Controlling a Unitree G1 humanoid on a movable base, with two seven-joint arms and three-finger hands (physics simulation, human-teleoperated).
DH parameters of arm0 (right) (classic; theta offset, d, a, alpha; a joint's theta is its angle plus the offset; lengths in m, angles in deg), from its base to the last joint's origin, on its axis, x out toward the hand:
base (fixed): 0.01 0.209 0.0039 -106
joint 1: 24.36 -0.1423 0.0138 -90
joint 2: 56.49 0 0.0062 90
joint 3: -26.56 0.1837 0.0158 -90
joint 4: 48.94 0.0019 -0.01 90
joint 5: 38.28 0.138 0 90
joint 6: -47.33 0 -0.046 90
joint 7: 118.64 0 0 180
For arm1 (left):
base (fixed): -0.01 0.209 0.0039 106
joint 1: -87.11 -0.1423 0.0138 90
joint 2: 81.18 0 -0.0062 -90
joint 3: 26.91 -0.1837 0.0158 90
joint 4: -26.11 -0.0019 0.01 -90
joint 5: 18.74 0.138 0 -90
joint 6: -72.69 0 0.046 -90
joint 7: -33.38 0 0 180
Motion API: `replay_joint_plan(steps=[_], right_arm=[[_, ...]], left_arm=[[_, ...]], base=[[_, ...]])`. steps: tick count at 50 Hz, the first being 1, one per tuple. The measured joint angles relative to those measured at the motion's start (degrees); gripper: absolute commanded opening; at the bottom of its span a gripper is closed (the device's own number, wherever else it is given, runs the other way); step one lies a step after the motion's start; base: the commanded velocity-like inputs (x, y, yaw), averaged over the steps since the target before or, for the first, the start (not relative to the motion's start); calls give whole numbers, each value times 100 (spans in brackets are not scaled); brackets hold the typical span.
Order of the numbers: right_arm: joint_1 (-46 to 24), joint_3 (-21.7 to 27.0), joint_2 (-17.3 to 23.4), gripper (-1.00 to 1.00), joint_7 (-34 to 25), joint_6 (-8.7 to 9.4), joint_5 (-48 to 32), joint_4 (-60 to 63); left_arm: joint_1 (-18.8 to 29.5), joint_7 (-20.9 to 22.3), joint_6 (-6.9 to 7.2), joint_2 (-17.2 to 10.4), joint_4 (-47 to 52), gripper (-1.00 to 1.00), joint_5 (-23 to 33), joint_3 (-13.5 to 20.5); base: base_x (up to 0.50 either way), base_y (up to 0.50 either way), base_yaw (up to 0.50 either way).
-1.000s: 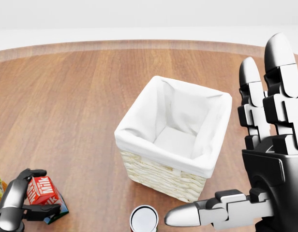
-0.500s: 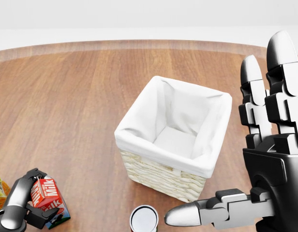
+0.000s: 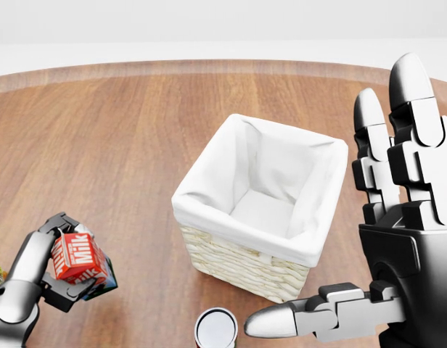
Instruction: Pick the milk and place it in the basket.
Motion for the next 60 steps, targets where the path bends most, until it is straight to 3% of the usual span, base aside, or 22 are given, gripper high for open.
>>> replay_joint_plan(steps=[45, 52, 60], right_arm=[[-14, 11, 0, 100, -5, 0, 19, 119], [-3, -17, 1, 100, 1, 0, 0, 101], [11, -52, 2, 100, 9, 0, -22, 78]], left_arm=[[132, 910, 1, -89, 2209, -100, 558, 216], [199, 1078, 79, -113, 2481, -100, 691, 231], [318, 1307, 305, -139, 2860, -100, 805, 255]], base=[[0, 0, 0], [0, 0, 0], [0, 0, 0]])
